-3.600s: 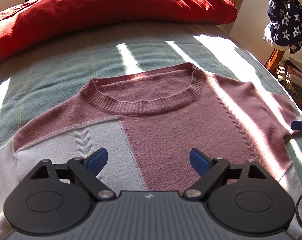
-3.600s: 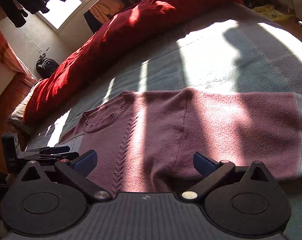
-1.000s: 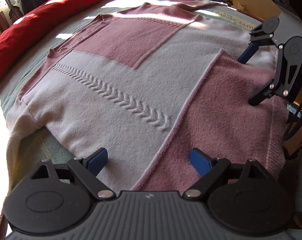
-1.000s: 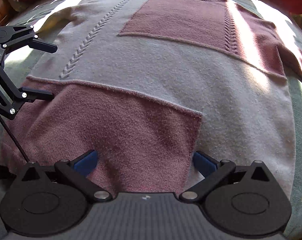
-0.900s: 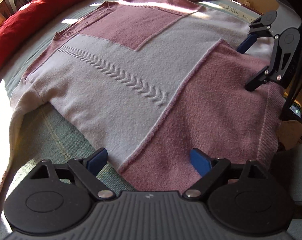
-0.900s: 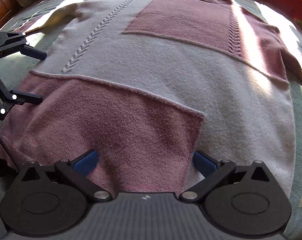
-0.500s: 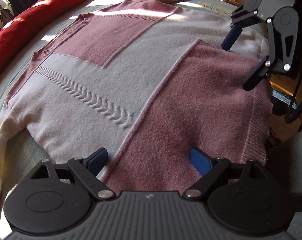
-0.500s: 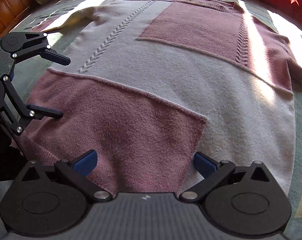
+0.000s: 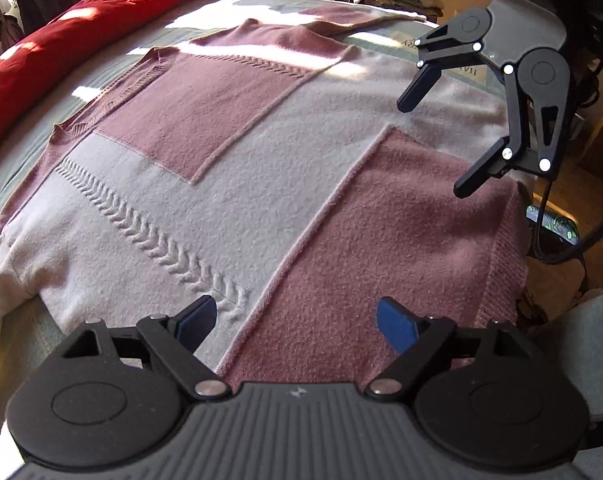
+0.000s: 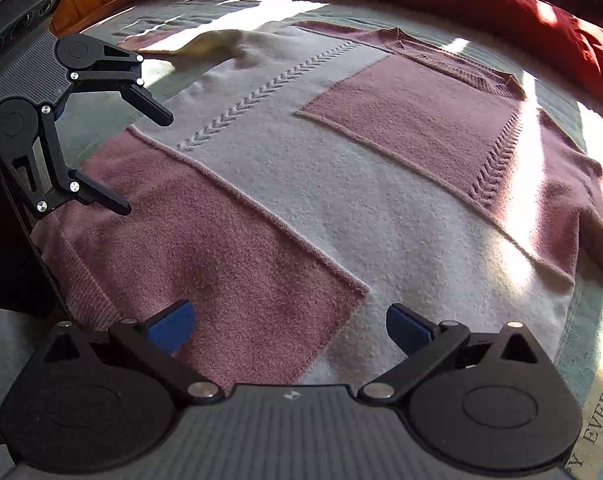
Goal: Fold clothes
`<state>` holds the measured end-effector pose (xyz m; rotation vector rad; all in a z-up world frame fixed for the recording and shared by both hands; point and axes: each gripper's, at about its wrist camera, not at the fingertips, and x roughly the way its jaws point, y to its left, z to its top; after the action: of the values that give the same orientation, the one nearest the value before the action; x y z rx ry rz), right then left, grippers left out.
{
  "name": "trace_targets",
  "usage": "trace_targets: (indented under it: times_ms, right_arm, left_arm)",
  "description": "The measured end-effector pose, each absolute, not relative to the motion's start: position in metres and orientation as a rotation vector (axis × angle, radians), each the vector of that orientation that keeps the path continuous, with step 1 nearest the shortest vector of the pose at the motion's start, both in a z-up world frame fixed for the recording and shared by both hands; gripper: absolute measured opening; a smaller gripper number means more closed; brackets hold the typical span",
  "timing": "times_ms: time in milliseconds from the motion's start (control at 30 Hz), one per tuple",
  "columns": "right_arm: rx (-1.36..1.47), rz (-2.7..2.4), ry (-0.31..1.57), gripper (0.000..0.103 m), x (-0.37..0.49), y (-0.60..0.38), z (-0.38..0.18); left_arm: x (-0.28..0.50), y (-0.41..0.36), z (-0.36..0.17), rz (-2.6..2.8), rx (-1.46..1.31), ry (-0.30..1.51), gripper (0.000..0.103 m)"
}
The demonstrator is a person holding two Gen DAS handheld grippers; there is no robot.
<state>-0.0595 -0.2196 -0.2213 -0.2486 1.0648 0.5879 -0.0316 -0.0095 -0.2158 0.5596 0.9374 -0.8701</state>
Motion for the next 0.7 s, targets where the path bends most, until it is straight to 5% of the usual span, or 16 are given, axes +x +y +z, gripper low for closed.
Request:
trace_targets:
  times_ms: [333, 567, 700]
  right_arm:
    - [-0.27, 0.548, 1.144, 0.103, -0.093, -0.27, -0.224]
    - [-0.172, 0.528, 1.031, 0.103, -0.042, -0.238, -0.202]
    - [-0.14, 0.515, 1.007, 0.103, -0.015, -0.215, -0.208]
  left_arm:
    - [-0.047, 0.023, -0.214, -0.791, 0.539, 1.089, 0.086]
    - [0.022, 0.0, -0.196, -0.719, 0.405, 0.905, 0.085]
    - [0.053, 0.006, -0.219, -0.639, 0.314, 0.951, 0.085]
